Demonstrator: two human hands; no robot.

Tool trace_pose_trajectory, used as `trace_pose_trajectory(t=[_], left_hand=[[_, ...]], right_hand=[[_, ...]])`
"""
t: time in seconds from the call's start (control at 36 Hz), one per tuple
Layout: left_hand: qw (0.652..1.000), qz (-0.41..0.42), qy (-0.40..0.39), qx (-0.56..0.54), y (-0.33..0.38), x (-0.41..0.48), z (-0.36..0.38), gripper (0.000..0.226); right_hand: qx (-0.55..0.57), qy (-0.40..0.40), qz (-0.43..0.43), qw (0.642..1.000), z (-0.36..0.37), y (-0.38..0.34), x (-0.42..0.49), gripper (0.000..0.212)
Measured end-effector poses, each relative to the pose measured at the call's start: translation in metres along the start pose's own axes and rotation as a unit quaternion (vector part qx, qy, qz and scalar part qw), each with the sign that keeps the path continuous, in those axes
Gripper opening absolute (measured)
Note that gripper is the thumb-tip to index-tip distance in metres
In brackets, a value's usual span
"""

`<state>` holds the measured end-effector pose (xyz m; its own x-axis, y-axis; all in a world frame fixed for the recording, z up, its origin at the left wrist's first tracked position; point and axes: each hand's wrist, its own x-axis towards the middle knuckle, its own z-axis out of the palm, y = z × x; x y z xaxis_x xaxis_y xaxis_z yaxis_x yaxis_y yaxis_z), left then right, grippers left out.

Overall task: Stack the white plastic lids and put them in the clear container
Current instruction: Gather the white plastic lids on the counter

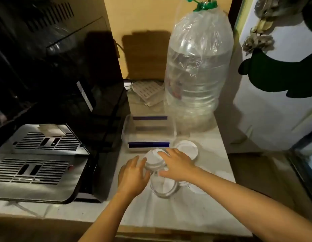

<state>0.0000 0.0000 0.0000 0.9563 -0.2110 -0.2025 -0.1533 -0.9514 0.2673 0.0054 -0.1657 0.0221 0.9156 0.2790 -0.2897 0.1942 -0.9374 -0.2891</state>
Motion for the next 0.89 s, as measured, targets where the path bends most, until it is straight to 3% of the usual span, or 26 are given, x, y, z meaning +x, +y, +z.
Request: trace_pose_trajectory(t=[0.17, 0.31, 0.47, 0.64, 0.89], left_hand=[[0.997, -0.065, -0.03, -0.035, -0.013, 0.001, 0.004, 0.053], [0.989, -0.101, -0.043, -0.098, -0.021, 0.001, 0.003, 0.052], [0.984, -0.125, -0.045, -0.12, -0.022, 0.002, -0.001, 0.05], [0.972, -0.145, -0.042, -0.178, -0.02, 0.012, 0.001, 0.048], [0.904, -0.18, -0.006, -0.387, -0.021, 0.015, -0.002, 0.047]], right_hand=[[0.033, -0.022, 0.097, 0.995, 0.001, -0.017, 0.036, 0.077], [-0.021, -0.008, 0.143, 0.989, 0.007, -0.028, 0.056, 0.081], [-0.086, -0.011, 0.145, 0.986, 0.015, -0.038, 0.065, 0.082], [-0.028, 0.018, 0.136, 0.99, 0.018, -0.032, 0.064, 0.073], [0.037, 0.049, 0.086, 0.994, 0.009, -0.03, 0.046, 0.071]])
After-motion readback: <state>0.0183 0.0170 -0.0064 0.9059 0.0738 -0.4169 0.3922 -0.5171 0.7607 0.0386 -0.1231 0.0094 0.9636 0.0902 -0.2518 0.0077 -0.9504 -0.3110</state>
